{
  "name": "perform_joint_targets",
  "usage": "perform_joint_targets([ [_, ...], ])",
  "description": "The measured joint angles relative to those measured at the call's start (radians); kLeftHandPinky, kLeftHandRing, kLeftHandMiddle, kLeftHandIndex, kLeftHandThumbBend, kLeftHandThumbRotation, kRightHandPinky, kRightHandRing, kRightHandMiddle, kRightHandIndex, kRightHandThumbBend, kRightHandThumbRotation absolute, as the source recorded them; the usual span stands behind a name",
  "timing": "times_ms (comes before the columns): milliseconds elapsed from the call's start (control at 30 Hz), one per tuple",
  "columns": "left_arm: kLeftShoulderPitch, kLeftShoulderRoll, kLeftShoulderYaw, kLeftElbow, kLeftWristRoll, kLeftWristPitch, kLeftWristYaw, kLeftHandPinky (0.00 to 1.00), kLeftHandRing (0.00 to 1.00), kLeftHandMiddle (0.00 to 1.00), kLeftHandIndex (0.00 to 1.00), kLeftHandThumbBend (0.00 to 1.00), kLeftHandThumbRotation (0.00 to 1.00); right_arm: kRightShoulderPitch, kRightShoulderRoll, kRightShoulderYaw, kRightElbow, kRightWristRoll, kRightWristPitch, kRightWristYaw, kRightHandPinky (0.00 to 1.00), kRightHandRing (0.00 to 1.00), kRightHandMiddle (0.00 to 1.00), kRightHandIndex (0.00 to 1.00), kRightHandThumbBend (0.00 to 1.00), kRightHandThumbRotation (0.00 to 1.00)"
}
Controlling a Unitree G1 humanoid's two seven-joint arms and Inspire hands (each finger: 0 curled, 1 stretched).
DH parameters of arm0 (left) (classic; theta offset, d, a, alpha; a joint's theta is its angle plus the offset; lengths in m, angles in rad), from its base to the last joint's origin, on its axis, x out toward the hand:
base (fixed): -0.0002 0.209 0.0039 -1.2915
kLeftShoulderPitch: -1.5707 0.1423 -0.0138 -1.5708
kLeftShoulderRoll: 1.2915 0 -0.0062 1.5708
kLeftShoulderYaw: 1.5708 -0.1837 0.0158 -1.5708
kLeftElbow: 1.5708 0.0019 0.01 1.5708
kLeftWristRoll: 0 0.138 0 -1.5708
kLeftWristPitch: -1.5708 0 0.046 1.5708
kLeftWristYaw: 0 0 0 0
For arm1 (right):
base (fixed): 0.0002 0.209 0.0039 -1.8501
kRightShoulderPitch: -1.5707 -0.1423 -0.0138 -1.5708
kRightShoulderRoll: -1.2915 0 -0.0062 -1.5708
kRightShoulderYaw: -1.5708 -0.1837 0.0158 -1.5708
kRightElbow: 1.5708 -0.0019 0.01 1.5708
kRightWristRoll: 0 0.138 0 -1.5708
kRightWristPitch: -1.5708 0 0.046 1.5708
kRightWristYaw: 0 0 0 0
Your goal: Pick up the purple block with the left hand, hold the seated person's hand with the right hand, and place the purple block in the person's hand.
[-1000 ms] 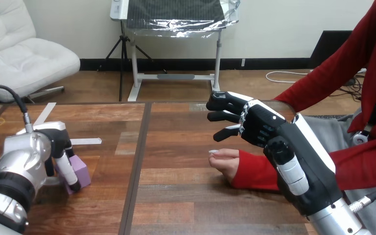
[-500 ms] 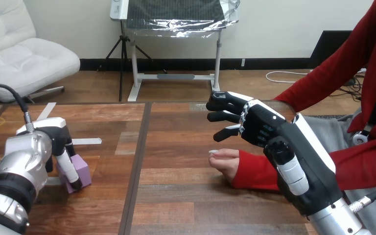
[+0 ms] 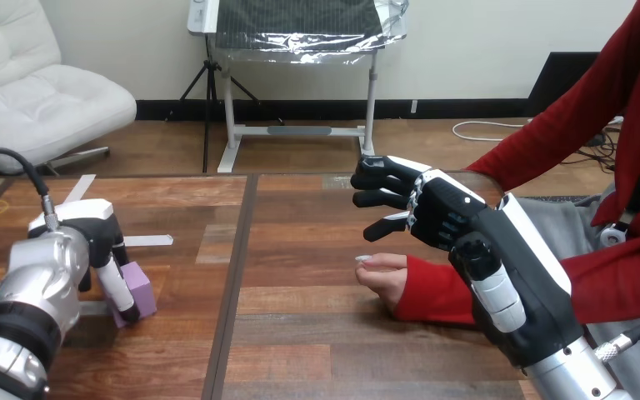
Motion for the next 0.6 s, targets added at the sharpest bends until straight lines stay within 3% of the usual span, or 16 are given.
perform_joint_targets([
  [300,0.014,-0.002,0.006,-0.002,-0.011,0.005,0.042,0.13,0.22,0.34,0.52,0.75,0.0,0.0,-0.001,-0.004,0.0,-0.023,0.0,-0.007,0.64,0.77,0.81,0.81,0.9,1.0],
  [600,0.043,-0.001,0.027,-0.037,-0.019,0.015,0.07,0.15,0.25,0.37,0.51,0.77,0.0,-0.008,-0.002,-0.021,0.01,-0.144,-0.006,-0.066,0.66,0.77,0.79,0.79,0.93,0.99],
])
